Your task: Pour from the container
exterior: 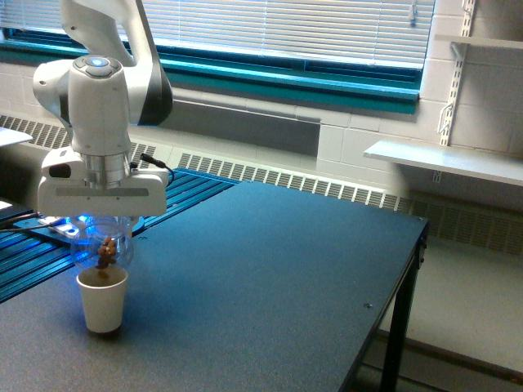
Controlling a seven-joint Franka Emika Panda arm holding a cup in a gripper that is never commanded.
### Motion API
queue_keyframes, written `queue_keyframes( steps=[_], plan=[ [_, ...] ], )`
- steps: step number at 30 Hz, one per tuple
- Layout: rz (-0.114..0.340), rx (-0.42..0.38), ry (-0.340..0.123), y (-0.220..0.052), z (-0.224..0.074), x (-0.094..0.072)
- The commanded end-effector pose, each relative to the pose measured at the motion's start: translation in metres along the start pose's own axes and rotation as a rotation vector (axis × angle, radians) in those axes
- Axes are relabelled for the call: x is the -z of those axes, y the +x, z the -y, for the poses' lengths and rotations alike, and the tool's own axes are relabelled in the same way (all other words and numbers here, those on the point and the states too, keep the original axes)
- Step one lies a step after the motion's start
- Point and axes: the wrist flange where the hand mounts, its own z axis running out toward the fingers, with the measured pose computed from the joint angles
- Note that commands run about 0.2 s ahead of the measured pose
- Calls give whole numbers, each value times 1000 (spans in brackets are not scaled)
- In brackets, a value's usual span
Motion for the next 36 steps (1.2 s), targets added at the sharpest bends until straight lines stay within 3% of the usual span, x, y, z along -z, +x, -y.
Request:
queue_keyframes(
  steps=[1,9,12,18,19,20,28,32,36],
  plan=[
    [-17,10,24,1,10,13],
    [-20,18,26,0,14,17],
    [-28,23,24,-15,-1,-9],
    [-33,23,28,-23,-5,-17],
    [-29,27,28,-5,6,6],
    [-33,27,34,-1,10,14],
    [-38,32,27,-3,8,18],
    [-39,26,40,11,23,50],
    [-31,23,27,17,25,59]
  ],
)
